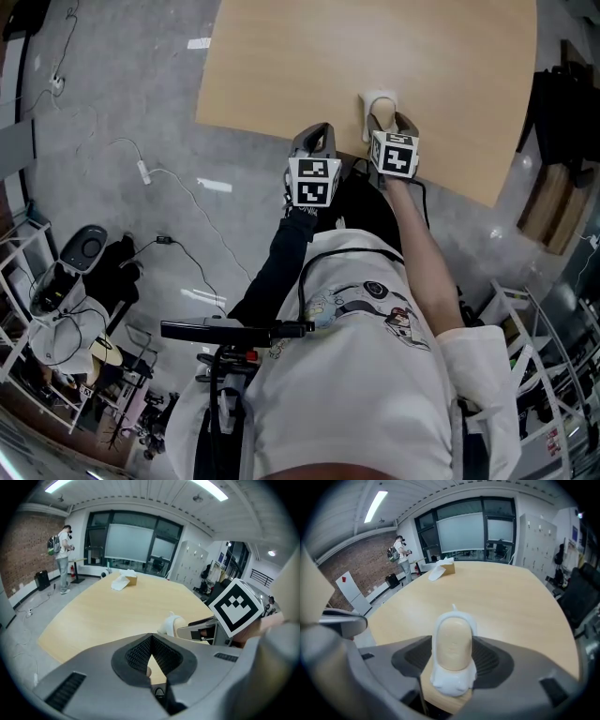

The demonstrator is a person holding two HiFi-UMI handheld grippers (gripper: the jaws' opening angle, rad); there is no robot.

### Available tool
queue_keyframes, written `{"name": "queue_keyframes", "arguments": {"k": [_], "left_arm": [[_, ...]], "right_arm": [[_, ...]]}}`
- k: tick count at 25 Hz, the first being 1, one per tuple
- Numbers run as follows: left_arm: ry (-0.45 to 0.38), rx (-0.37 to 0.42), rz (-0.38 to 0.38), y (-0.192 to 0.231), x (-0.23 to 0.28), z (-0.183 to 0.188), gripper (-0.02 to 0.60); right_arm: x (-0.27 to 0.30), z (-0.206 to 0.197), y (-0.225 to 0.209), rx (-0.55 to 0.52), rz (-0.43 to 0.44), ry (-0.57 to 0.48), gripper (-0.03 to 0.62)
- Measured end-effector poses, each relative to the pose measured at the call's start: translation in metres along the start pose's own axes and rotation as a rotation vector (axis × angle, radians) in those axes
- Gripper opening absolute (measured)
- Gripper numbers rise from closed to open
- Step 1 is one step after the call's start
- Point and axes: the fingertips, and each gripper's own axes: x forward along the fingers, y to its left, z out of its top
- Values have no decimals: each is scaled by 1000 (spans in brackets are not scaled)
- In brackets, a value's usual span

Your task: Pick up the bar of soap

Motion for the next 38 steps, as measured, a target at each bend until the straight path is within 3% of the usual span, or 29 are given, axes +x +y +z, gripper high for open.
{"name": "queue_keyframes", "arguments": {"k": [12, 22, 31, 38], "left_arm": [[7, -5, 4, 11, -5, -7, 2], [10, -11, 7, 15, -7, -11, 2], [-59, 23, -13, 3, -16, 19, 2], [-198, 88, -79, -40, -38, 83, 2]], "right_arm": [[16, -11, -6, 17, -65, 57, 249], [13, -7, -9, 4, -94, 36, 249], [-42, 29, 3, -15, -46, -143, 249], [-128, 78, 3, -64, -13, -368, 249]]}}
